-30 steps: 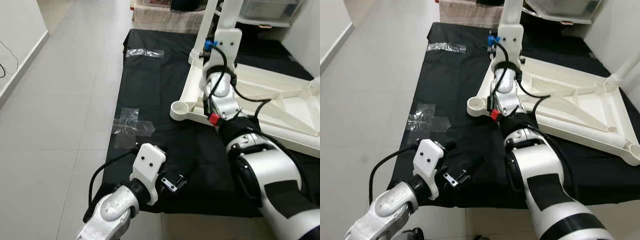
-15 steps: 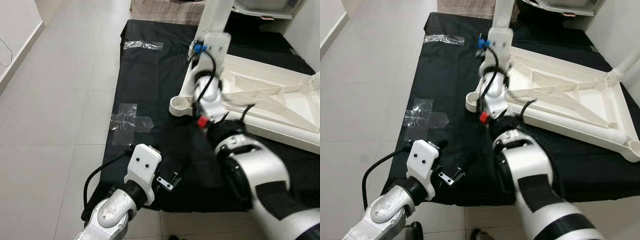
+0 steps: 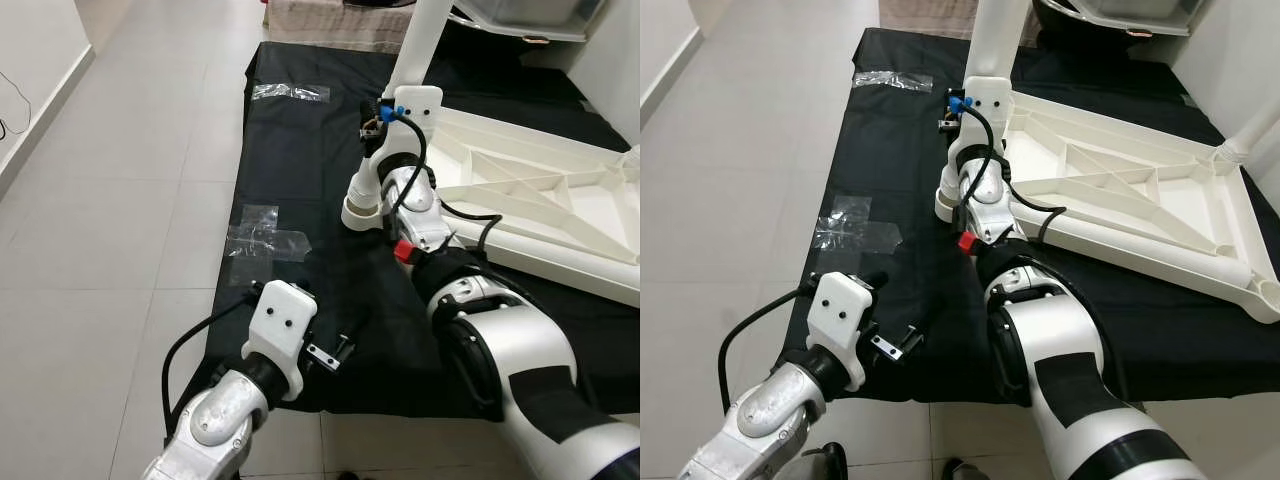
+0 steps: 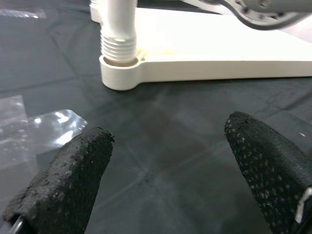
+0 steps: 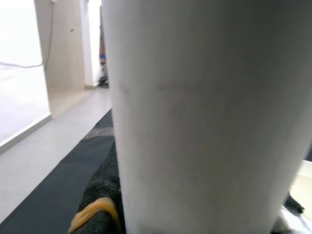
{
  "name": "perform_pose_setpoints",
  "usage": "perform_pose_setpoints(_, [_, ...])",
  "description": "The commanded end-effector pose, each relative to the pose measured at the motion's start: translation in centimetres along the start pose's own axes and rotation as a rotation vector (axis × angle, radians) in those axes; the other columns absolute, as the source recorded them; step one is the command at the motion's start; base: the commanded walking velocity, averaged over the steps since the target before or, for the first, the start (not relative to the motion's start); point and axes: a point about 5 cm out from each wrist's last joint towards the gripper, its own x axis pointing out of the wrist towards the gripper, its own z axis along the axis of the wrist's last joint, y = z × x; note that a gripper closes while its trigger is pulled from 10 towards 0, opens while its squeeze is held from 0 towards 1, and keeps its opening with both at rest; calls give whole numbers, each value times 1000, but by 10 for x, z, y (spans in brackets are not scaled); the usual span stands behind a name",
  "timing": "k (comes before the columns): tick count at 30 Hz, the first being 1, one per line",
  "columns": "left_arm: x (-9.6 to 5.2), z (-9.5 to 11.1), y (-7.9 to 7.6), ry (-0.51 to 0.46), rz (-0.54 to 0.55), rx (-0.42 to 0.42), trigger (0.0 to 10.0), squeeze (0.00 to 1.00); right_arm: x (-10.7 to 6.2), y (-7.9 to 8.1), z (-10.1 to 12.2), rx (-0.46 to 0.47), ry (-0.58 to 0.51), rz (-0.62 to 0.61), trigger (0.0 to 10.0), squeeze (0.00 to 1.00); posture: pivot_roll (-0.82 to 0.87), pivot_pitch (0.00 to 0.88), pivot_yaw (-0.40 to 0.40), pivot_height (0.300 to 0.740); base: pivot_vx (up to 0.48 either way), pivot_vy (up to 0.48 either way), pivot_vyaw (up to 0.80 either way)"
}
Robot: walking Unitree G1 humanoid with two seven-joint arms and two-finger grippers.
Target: Building children table
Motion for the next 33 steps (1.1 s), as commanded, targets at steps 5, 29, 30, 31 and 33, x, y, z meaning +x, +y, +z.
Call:
perform_pose_setpoints(5, [4,-4,11,17,4,23,10000,0,-22,-24,-59,-17,316,-25,0,0,102,264,-121,740,0,0,0])
perform_pose_setpoints(29, [13,-5,34,10,20,95,10000,0,-38,-3,-57,235,280,91,0,0,84,257,-105,740,0,0,0])
perform_pose_setpoints(30, [12,-5,35,11,22,93,10000,0,-34,-2,-53,234,262,77,0,0,83,257,-105,740,0,0,0])
perform_pose_setpoints(31, [12,-5,35,11,22,93,10000,0,-34,-2,-53,234,262,77,0,0,83,257,-105,740,0,0,0])
perform_pose_setpoints(33, [11,-6,34,13,21,96,10000,0,-31,-2,-50,231,253,68,0,0,83,257,-107,740,0,0,0])
